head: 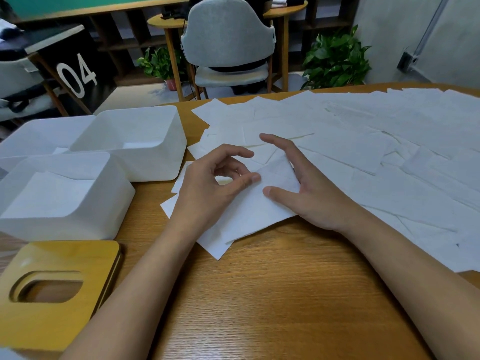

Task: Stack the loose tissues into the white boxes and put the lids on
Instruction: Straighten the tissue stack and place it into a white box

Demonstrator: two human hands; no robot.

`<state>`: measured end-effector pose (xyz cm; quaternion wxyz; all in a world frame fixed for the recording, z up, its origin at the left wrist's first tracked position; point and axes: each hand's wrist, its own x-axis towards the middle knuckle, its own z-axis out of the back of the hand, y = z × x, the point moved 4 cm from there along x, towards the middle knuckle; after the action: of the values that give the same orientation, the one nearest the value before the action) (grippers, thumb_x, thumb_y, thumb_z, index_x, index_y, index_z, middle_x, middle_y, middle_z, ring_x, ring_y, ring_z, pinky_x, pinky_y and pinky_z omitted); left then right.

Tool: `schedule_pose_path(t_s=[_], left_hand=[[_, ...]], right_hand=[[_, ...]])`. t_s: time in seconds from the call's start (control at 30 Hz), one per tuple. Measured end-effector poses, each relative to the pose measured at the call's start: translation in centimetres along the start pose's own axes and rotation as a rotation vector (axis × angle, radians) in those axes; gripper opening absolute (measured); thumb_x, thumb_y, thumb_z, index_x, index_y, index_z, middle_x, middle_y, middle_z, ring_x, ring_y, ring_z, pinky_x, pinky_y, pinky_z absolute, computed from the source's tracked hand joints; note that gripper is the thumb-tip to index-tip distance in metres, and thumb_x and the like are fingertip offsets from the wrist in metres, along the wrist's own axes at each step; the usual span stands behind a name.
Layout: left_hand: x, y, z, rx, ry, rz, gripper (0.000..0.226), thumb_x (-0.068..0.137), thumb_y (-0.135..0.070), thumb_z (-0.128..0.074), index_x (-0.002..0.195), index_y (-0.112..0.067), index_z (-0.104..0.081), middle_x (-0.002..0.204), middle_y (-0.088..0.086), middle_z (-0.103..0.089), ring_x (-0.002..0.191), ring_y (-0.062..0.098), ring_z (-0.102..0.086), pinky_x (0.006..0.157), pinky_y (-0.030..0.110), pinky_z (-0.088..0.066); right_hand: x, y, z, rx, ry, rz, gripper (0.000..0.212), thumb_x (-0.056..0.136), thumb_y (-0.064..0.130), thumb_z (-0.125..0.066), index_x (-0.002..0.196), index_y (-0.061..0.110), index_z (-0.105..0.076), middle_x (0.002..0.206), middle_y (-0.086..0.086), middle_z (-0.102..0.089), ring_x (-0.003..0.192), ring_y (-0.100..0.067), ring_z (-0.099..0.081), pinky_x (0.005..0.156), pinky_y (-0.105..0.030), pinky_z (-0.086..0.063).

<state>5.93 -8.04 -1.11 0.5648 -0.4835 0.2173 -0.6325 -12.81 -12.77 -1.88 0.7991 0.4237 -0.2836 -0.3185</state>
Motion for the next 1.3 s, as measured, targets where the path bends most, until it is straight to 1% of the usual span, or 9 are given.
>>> schedule_pose_path(t_s=[0.13, 0.23, 0.33, 0.43, 0.57, 0.77, 1.03, 1.13, 1.3], left_hand=[[0.1, 0.8, 0.3, 0.079, 0.042, 0.108, 0.034, 0.089, -0.045, -0.08, 0.12, -0.037, -0.069, 0.117, -0.017, -0.07, 0.109, 0.003, -0.065, 0.09, 0.022, -0.051], [0.1, 1.2, 0.7, -0.028, 0.046, 0.181, 0.025, 0.092, -0.035, -0.08, 0.115, -0.033, -0.073, 0.101, -0.008, -0.074, 0.091, 0.005, -0.069, 0.072, 0.021, -0.052], [0.2, 1.1, 1.1, -0.023, -0.02, 0.151, 0.025, 0.09, -0.031, -0.082, 0.114, -0.03, -0.074, 0.09, -0.004, -0.074, 0.077, 0.006, -0.065, 0.064, 0.02, -0.047], [0.1, 1.3, 1.2, 0.063, -0.048, 0.139, 0.03, 0.09, -0.036, -0.082, 0.117, -0.032, -0.071, 0.092, -0.005, -0.072, 0.087, 0.011, -0.068, 0.072, 0.028, -0.054], [0.0, 2.2, 1.5, 0.432, 0.073, 0.117, 0.046, 0.081, -0.058, -0.082, 0.117, -0.034, -0.065, 0.094, -0.015, -0.066, 0.085, 0.006, -0.063, 0.078, 0.037, -0.055], [-0.6, 1.4, 0.4, 0.615, 0.311, 0.008, 0.073, 0.06, -0.093, -0.065, 0.11, -0.04, -0.06, 0.107, -0.021, -0.054, 0.097, 0.001, -0.05, 0.083, 0.03, -0.043], [-0.9, 0.7, -0.5, 0.516, 0.328, -0.066, 0.017, 0.076, -0.051, -0.07, 0.084, -0.036, -0.068, 0.088, -0.018, -0.063, 0.086, 0.004, -0.061, 0.074, 0.036, -0.054], [-1.0, 0.2, -0.1, 0.422, 0.276, -0.028, 0.007, 0.083, -0.031, -0.079, 0.082, -0.032, -0.072, 0.086, -0.017, -0.07, 0.09, 0.004, -0.065, 0.078, 0.028, -0.051], [-0.8, -1.0, 0.6, -0.013, 0.224, 0.11, 0.007, 0.089, -0.002, -0.077, 0.086, -0.008, -0.077, 0.083, -0.005, -0.076, 0.084, 0.007, -0.071, 0.077, 0.017, -0.053]], right_hand=[[0.1, 0.0, 0.6, 0.118, -0.072, 0.032, 0.075, 0.099, 0.009, -0.067, 0.152, 0.051, -0.033, 0.155, 0.018, -0.042, 0.13, -0.014, -0.057, 0.106, -0.038, -0.051], [0.1, -0.1, 1.7, 0.206, -0.106, 0.032, 0.07, 0.099, 0.006, -0.068, 0.148, 0.046, -0.039, 0.139, 0.005, -0.057, 0.112, -0.019, -0.065, 0.092, -0.035, -0.053], [-0.1, 0.1, 2.2, 0.21, -0.063, 0.026, 0.053, 0.096, 0.004, -0.07, 0.136, 0.039, -0.064, 0.128, 0.012, -0.067, 0.113, -0.015, -0.066, 0.092, -0.028, -0.054], [0.1, -0.6, 2.1, 0.137, -0.094, -0.032, 0.038, 0.097, 0.001, -0.065, 0.108, 0.033, -0.082, 0.112, 0.018, -0.076, 0.109, -0.001, -0.066, 0.088, -0.017, -0.047], [0.5, -2.3, 2.9, 0.072, -0.288, -0.104, 0.035, 0.098, 0.006, -0.064, 0.107, 0.034, -0.083, 0.117, 0.015, -0.076, 0.118, -0.006, -0.065, 0.103, -0.034, -0.05], [0.6, -2.7, 3.3, 0.043, -0.332, -0.137, 0.033, 0.099, 0.011, -0.064, 0.109, 0.037, -0.081, 0.126, 0.016, -0.072, 0.126, -0.003, -0.059, 0.111, -0.032, -0.045], [0.6, -2.7, 3.3, 0.056, -0.314, -0.123, 0.035, 0.101, 0.01, -0.062, 0.117, 0.037, -0.079, 0.132, 0.017, -0.069, 0.13, -0.002, -0.056, 0.117, -0.036, -0.043], [0.5, -2.2, 3.1, 0.09, -0.278, -0.089, 0.038, 0.099, 0.009, -0.065, 0.122, 0.037, -0.077, 0.134, 0.018, -0.068, 0.131, 0.0, -0.056, 0.116, -0.035, -0.044], [0.1, -1.1, 2.6, 0.226, -0.118, -0.016, 0.038, 0.088, 0.015, -0.074, 0.123, 0.031, -0.077, 0.119, 0.005, -0.075, 0.106, -0.016, -0.069, 0.086, -0.028, -0.053]])
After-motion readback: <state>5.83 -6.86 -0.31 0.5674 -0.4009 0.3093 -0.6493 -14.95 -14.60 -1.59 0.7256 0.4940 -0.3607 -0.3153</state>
